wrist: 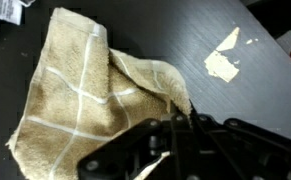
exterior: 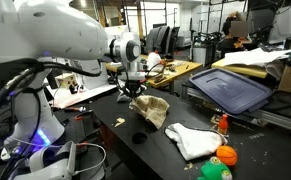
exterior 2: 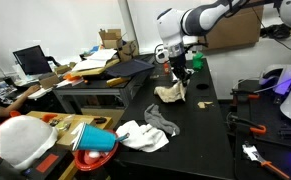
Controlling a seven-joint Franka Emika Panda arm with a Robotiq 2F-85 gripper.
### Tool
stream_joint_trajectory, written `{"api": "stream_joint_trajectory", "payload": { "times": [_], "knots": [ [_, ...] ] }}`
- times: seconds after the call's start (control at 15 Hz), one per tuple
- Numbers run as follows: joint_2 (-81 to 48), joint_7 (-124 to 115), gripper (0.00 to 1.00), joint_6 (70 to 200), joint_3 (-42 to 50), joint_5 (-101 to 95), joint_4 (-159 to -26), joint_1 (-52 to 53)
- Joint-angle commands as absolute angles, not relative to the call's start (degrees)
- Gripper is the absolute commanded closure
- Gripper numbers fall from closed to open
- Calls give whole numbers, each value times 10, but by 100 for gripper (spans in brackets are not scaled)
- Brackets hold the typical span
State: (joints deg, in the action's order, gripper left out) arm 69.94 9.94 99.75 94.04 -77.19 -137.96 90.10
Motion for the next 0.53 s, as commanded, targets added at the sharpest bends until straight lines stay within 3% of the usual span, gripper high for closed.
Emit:
{"api": "stream_joint_trajectory", "payload": {
  "times": [0.0, 0.47],
  "knots": [
    [656, -32, 99, 1001, 902, -725, -1411, 891],
    [597, -266, 99, 1037, 881, -701, -1426, 899]
  ]
}}
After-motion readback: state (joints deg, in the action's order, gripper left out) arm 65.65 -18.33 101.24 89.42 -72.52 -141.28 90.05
